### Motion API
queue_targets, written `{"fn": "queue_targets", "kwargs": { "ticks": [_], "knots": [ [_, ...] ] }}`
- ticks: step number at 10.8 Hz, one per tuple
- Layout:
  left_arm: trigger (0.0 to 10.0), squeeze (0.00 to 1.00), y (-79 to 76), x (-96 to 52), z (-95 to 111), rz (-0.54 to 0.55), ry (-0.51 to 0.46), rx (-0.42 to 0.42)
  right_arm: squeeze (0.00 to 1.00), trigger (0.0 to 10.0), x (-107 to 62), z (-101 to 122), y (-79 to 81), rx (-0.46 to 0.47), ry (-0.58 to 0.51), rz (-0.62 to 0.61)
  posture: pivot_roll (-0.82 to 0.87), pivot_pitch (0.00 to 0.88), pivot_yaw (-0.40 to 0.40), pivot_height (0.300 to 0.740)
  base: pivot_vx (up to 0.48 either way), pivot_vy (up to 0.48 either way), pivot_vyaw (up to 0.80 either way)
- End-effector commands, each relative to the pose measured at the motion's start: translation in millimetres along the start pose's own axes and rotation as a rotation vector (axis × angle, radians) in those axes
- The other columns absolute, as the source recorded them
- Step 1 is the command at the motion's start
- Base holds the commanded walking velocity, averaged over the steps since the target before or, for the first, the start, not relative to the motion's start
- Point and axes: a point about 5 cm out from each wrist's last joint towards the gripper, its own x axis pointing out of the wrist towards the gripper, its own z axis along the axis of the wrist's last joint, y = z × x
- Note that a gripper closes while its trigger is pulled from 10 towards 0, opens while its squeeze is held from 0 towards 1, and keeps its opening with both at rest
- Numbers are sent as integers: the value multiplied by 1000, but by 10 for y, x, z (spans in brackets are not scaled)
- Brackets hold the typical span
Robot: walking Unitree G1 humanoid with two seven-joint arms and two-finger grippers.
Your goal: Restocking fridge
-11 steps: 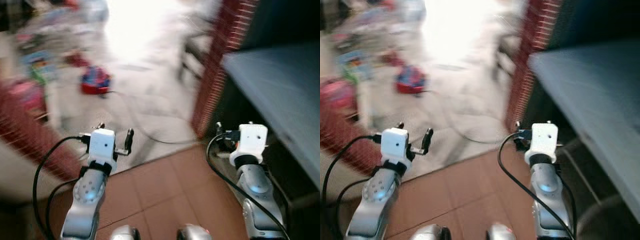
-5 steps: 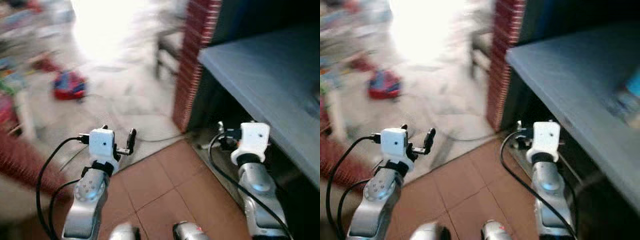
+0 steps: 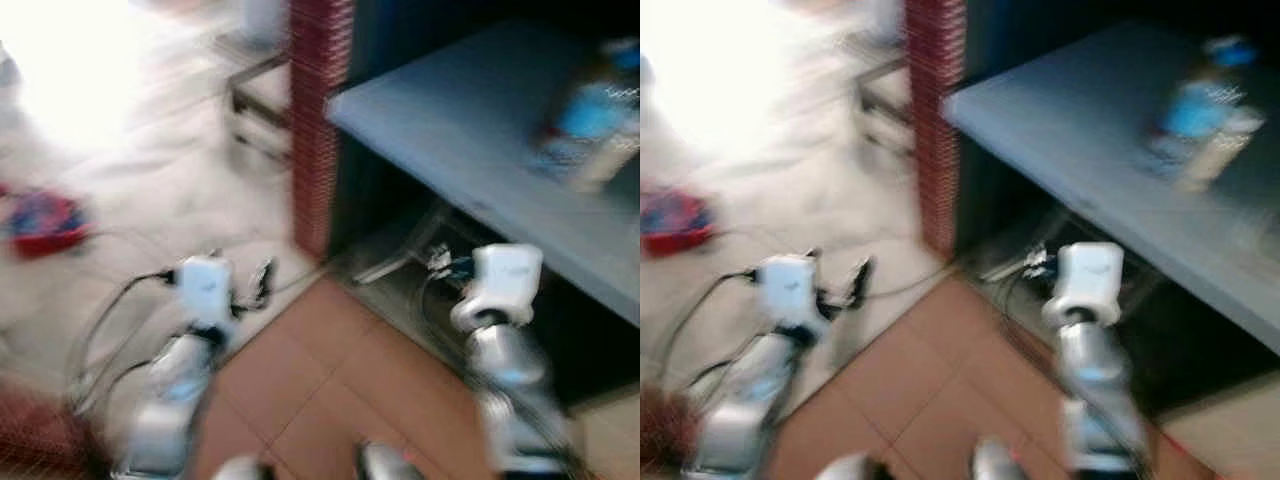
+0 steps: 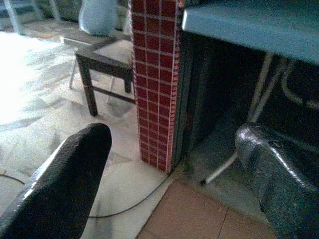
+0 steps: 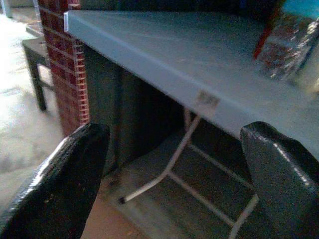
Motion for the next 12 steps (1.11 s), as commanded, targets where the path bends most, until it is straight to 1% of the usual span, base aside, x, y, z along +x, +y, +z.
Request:
{"fn": "queue_targets", "kwargs": {
  "ticks": [1, 2, 4, 6, 7, 8, 10, 12],
  "knots": [
    [10000, 0, -74, 8, 29, -43, -19, -5, 0, 10000, 32, 22, -33, -6, -8, -10, -72, 127, 36, 740, 0, 0, -800],
    [10000, 0, -80, 29, 81, -59, -41, 3, 0, 10000, 76, 72, -23, -1, -24, -17, -75, 126, 39, 740, 0, 0, -800],
    [10000, 0, -83, 45, 107, -69, -50, -8, 0, 10000, 102, 91, -26, -6, -34, -18, -76, 133, 36, 740, 0, 0, -800],
    [10000, 0, -161, 6, 76, -108, -48, -24, 0, 10000, 83, 80, -45, -17, -29, -24, -84, 137, 35, 740, 0, 0, -800],
    [10000, 0, -181, 20, 82, -117, -50, -5, 0, 10000, 78, 76, -48, -18, -28, -29, -87, 135, 38, 740, 259, 0, -800],
    [10000, 0, -183, 25, 89, -120, -52, -5, 0, 10000, 73, 80, -50, -20, -28, -34, -86, 136, 39, 740, 274, 0, -800],
    [10000, 0, -178, 29, 84, -128, -49, -7, 0, 10000, 30, 66, -108, -25, -25, -71, -89, 131, 44, 740, 274, 0, -800],
    [10000, 0, -203, 35, 86, -153, -50, -7, 0, 10000, 25, 49, -132, -37, -21, -87, -91, 130, 50, 740, 287, 0, -800]
  ]
}}
